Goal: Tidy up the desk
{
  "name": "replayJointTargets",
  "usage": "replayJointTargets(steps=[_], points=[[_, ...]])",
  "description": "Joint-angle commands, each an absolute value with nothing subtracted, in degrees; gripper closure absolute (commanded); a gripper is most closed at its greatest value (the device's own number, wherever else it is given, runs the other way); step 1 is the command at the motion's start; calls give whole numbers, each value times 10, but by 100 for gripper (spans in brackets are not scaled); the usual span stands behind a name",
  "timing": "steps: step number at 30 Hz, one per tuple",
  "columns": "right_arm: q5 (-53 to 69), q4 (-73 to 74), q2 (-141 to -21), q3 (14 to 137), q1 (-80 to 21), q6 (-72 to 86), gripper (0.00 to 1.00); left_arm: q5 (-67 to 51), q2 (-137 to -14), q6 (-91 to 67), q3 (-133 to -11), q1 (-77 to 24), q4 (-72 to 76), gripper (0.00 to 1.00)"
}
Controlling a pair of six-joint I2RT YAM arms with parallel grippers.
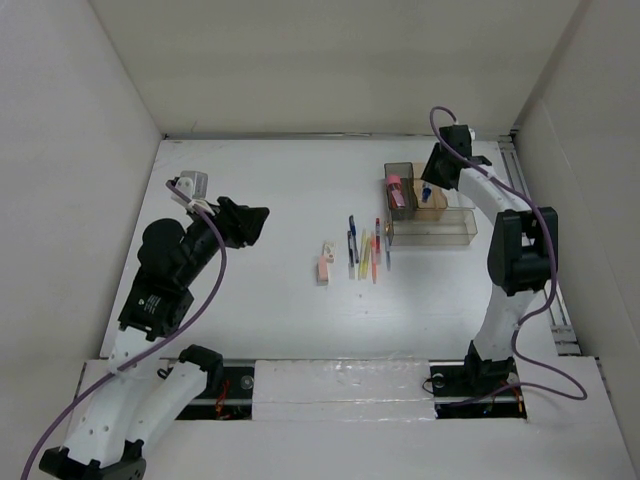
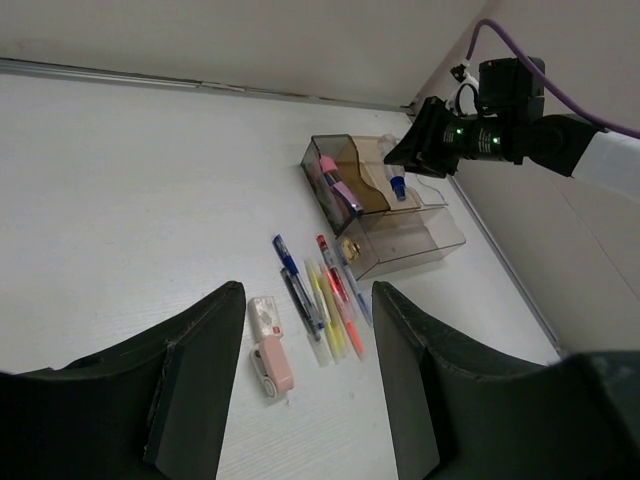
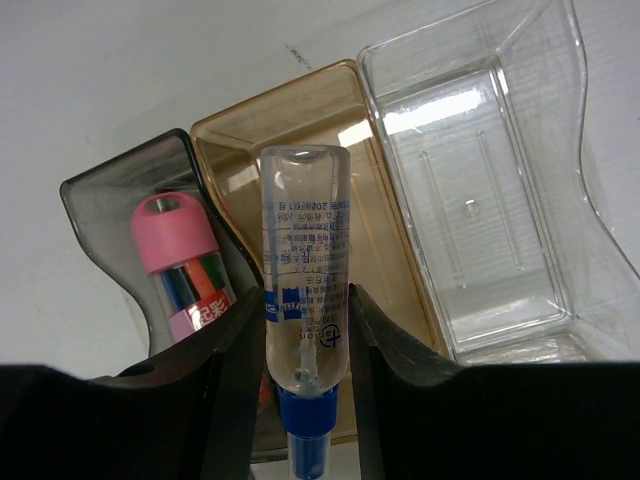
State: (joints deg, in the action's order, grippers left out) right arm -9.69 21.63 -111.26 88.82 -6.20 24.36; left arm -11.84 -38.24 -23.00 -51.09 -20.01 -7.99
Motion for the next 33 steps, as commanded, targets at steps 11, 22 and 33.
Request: replayJointTargets(steps=[11, 22, 33], points=[[-136, 201, -1106, 913, -66, 243, 42, -132, -382, -232, -508, -197, -63, 50], [-155, 107, -946, 762, -250, 319, 100, -127, -380, -235, -508, -197, -67, 51], [-237, 52, -934, 596, -430, 389, 96, -130, -375, -239, -507, -197, -63, 53]])
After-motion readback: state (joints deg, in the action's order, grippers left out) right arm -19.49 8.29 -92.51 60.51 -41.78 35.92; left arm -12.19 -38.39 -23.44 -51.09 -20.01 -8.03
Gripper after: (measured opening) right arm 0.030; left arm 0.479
